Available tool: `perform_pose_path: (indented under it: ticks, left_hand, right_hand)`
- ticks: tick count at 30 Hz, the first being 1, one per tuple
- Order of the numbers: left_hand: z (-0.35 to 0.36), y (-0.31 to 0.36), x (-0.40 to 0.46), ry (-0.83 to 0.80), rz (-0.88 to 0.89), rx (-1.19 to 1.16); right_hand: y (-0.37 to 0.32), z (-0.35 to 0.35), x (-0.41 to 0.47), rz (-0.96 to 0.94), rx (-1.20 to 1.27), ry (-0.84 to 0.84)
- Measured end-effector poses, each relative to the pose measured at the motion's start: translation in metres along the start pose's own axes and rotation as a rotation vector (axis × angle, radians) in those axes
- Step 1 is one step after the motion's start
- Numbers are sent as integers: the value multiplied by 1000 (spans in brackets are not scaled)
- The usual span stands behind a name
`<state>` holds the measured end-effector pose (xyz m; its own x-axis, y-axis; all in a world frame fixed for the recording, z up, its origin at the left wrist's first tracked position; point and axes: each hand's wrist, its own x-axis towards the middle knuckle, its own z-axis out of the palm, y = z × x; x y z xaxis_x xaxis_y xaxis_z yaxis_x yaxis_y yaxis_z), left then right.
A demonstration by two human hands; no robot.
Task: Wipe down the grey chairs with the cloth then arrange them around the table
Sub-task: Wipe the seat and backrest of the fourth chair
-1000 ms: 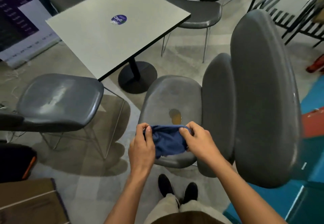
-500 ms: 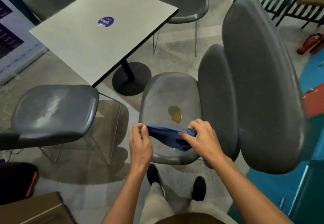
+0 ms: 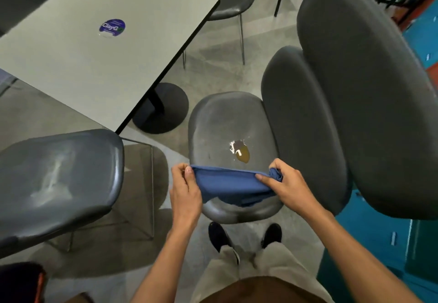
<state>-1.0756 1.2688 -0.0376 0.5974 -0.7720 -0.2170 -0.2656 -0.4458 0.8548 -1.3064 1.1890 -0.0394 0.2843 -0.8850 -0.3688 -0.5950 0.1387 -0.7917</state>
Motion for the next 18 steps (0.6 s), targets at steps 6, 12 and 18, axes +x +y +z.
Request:
perform_pose_path:
  ticks: [6,12,18]
  left_hand:
    - [8,-23,6,7,-38,67]
    - [30,-40,3,32,-86,125]
    - [60,-84,36,38,-174,212]
  right_hand:
    - [17,19,1,82,109,22]
    - [61,28,14,173,120,-47]
    - [97,49,53,315,192,-197]
